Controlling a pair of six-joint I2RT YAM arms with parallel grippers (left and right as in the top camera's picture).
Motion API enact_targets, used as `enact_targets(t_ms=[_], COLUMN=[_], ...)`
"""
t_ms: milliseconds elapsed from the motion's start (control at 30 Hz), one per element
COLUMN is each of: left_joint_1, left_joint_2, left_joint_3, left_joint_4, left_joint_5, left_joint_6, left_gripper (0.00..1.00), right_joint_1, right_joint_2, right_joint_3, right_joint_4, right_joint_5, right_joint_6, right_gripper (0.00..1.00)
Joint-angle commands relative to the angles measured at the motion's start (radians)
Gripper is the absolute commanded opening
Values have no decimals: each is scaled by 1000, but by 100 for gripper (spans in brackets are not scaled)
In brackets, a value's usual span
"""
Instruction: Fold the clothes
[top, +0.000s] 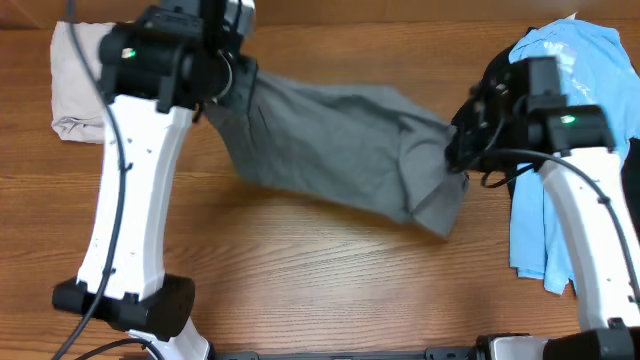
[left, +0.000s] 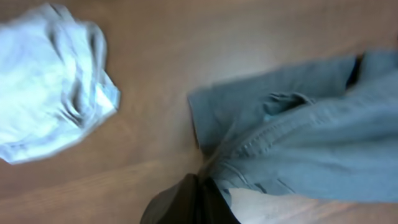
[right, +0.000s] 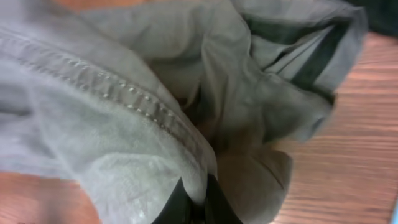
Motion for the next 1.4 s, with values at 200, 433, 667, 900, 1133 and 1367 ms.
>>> enact_targets(t_ms=[200, 433, 667, 900, 1133, 1367], left_joint_1=[10, 10, 7, 6, 6, 6], left_joint_2=[-19, -19, -19, -19, -19, -19], left_joint_3=[-421, -544, -549, -549, -549, -549], left_joint_4=[212, 298, 306, 306, 306, 306], left_joint_5=[47, 47, 47, 47, 46, 46], left_joint_6=[-35, -34, -34, -34, -34, -26], left_gripper=[4, 4, 4, 4, 4, 4], right_joint_1=[24, 24, 24, 24, 24, 3], right_joint_2=[-9, -9, -3, 80, 169, 176], right_joint_3=[-263, -365, -378, -379, -379, -375], right_joint_4=[233, 304, 353, 436, 503, 542], right_joint_5=[-16, -16, -16, 57, 53, 64], right_joint_6=[31, 34, 34, 130, 196, 196], right_gripper=[4, 30, 32, 41, 41, 41])
